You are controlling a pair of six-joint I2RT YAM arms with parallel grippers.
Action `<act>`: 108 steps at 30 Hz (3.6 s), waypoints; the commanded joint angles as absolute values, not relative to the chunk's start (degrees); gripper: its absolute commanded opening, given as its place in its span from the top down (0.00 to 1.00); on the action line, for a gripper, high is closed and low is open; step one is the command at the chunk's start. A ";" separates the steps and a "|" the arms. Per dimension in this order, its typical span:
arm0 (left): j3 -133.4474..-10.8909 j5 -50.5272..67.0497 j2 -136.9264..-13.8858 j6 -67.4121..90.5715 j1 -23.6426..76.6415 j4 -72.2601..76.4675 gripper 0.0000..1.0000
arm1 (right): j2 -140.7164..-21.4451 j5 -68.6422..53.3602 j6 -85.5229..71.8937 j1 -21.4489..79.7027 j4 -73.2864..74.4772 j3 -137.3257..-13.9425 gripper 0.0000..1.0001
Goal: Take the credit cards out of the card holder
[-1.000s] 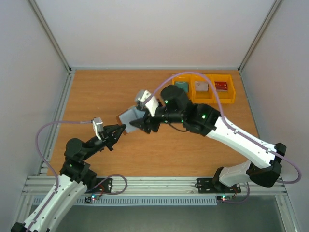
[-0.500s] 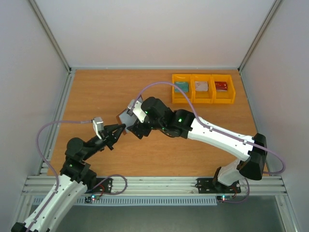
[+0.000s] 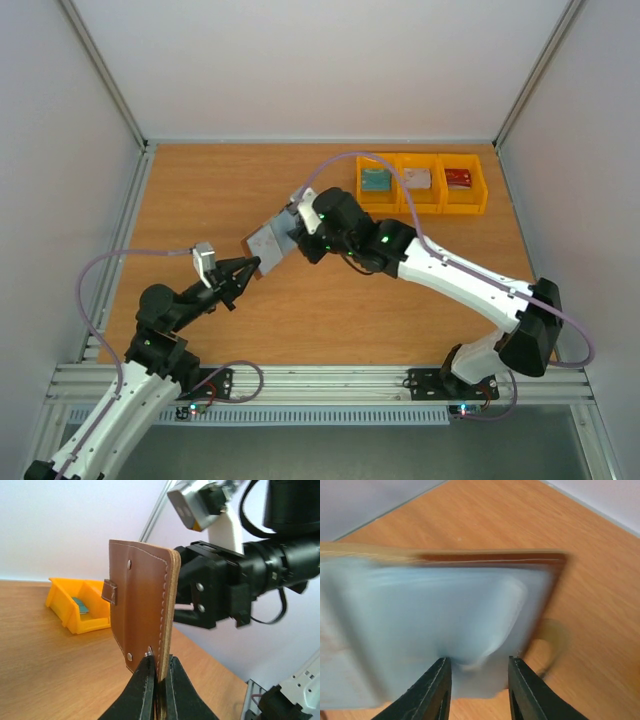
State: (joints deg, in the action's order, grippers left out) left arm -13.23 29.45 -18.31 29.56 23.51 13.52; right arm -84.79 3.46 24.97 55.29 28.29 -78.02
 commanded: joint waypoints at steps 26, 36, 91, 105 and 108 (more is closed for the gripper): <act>-13.71 24.88 -18.02 25.67 24.43 13.85 1.00 | -88.02 -32.02 17.61 56.07 26.79 -92.63 0.71; -13.71 25.13 -18.45 25.84 24.46 14.23 1.00 | -94.24 -28.72 14.44 56.12 29.45 -93.08 0.79; -53.85 6.09 -51.48 -14.97 27.41 -43.94 1.00 | -73.68 -22.33 20.61 48.59 29.60 -76.72 0.78; -64.01 10.42 -53.46 -33.12 29.97 -48.57 1.00 | -76.55 -30.29 12.95 48.69 12.35 -72.51 0.77; -61.11 15.82 -52.17 -21.25 29.97 -47.29 1.00 | -79.06 -35.47 7.47 48.69 2.17 -71.38 0.77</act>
State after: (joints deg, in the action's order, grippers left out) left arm -61.87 4.43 -52.84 -37.36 29.71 -43.07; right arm -76.18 -26.24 15.44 48.60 17.28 -72.62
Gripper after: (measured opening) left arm 0.044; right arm 0.232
